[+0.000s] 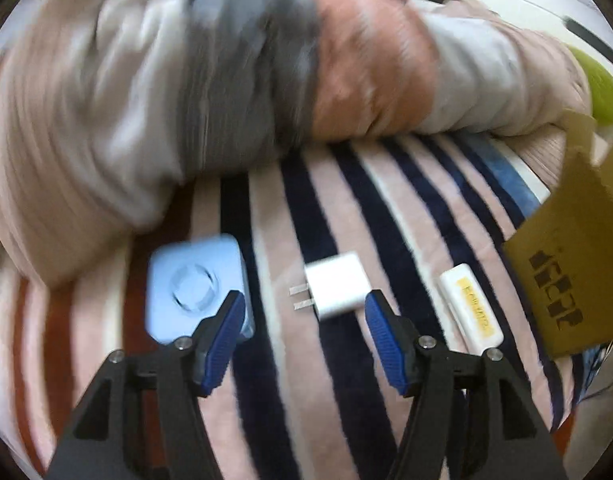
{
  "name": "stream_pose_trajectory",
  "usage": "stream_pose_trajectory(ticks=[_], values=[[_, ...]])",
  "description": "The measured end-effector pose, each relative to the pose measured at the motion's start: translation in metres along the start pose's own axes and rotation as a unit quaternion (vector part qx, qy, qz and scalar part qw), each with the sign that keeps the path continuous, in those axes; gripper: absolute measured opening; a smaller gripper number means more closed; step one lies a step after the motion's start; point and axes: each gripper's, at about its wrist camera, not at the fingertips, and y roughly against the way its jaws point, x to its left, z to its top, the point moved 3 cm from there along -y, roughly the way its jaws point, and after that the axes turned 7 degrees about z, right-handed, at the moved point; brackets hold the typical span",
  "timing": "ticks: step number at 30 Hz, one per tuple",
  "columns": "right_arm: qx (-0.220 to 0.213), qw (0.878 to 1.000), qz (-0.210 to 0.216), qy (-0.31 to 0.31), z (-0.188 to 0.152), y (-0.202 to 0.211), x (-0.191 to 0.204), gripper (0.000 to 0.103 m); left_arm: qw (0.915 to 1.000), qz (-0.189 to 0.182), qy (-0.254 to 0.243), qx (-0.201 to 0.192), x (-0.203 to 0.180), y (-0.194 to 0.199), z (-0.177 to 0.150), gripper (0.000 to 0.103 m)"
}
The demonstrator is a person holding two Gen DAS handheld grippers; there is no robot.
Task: Organize rigid objects
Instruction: 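Grasp the white charger with the left tool and drop it in the box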
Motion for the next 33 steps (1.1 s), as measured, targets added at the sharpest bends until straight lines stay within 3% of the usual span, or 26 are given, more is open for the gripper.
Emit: stream_pose_trajectory(ticks=[4,9,12,14,18,23,28,33], values=[[0.000,1.000,0.000,0.000,0.000,0.000,0.000,0.014,0.9991,-0.033,0.015,0.020,-0.009,-0.025,-0.005,0.059],[0.000,1.000,0.004,-0.003,-0.001,-0.001,-0.002,0.014,0.9990,-0.014,0.019,0.037,-0.028,-0.053,0.004,0.064],[0.001,1.000,0.005,-0.004,-0.002,-0.001,-0.003,0.014,0.9986,0.017,0.030,0.039,-0.032,-0.064,0.010,0.064],[0.002,1.000,0.005,-0.003,-0.002,-0.001,-0.004,0.014,0.9978,0.045,0.030,0.038,-0.034,-0.068,0.012,0.048],[0.002,1.000,0.006,-0.004,-0.002,0.000,-0.004,0.014,0.9978,0.057,0.003,0.034,-0.037,-0.066,0.011,0.046],[0.001,1.000,0.008,-0.005,-0.002,0.000,-0.004,0.014,0.9990,0.043,0.000,0.011,-0.038,-0.041,0.010,0.046],[0.001,1.000,0.008,-0.005,-0.002,0.001,-0.005,0.014,0.9979,0.024,-0.032,-0.052,-0.064,0.013,0.029,0.046],[0.001,1.000,0.007,-0.004,-0.002,0.001,-0.005,0.014,0.9899,-0.032,-0.065,-0.122,-0.110,0.088,0.048,0.046]])
